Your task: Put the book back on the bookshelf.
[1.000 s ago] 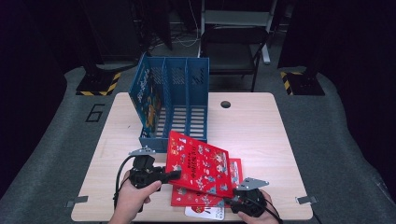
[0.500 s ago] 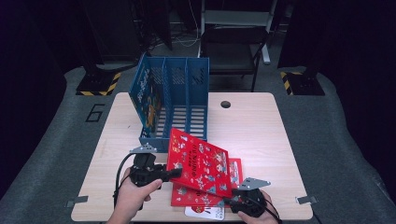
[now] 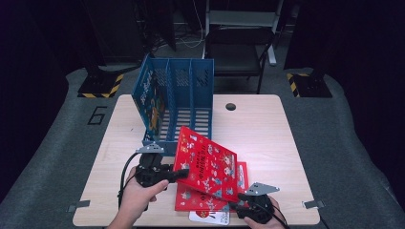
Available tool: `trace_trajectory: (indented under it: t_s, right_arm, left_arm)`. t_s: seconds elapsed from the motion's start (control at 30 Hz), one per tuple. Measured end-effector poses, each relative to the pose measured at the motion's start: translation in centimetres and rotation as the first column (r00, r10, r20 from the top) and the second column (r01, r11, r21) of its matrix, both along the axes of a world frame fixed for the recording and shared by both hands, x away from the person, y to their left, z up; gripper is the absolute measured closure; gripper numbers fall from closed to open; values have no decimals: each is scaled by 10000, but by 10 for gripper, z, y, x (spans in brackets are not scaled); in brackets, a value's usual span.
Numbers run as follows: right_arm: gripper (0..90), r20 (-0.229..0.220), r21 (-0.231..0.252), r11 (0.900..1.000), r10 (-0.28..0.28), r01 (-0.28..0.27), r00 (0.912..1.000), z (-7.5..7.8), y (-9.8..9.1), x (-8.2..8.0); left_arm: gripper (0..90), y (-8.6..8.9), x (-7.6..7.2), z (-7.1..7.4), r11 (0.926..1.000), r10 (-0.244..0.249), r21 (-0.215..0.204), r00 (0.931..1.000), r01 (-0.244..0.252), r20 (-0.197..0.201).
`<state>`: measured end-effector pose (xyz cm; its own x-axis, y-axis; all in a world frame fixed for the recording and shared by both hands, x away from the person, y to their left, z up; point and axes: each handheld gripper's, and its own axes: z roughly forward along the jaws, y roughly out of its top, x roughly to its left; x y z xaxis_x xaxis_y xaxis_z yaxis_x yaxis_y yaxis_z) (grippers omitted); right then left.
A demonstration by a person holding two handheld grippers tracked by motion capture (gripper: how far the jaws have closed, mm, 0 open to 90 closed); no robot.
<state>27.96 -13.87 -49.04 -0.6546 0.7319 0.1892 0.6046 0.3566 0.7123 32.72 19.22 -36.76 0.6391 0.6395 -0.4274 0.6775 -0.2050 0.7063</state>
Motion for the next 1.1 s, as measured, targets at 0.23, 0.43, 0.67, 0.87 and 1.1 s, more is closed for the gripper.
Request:
trace_trajectory:
  t_s: [0.23,0.43,0.67,0.87,1.1]
  right_arm:
    - [511,-20,172,9995,-276,277,9996,-1,-1,4]
    - [512,-135,275,9990,-351,354,9993,-1,-4,6]
    - [515,-136,219,9991,-357,359,9993,-1,-3,6]
    - [522,-123,140,9995,-269,271,9996,-2,-2,7]
    - [526,-144,-33,9997,-230,229,9996,-4,0,7]
  left_arm:
    - [625,-12,8,9,9995,-157,279,9989,144,447]
    - [630,-18,11,11,9992,-186,356,9980,164,611]
    - [631,-17,12,10,9994,-114,334,9979,93,638]
    - [655,-16,15,8,9998,167,94,9993,-170,337]
    - [682,-14,18,4,9992,380,-106,9992,-381,-132]
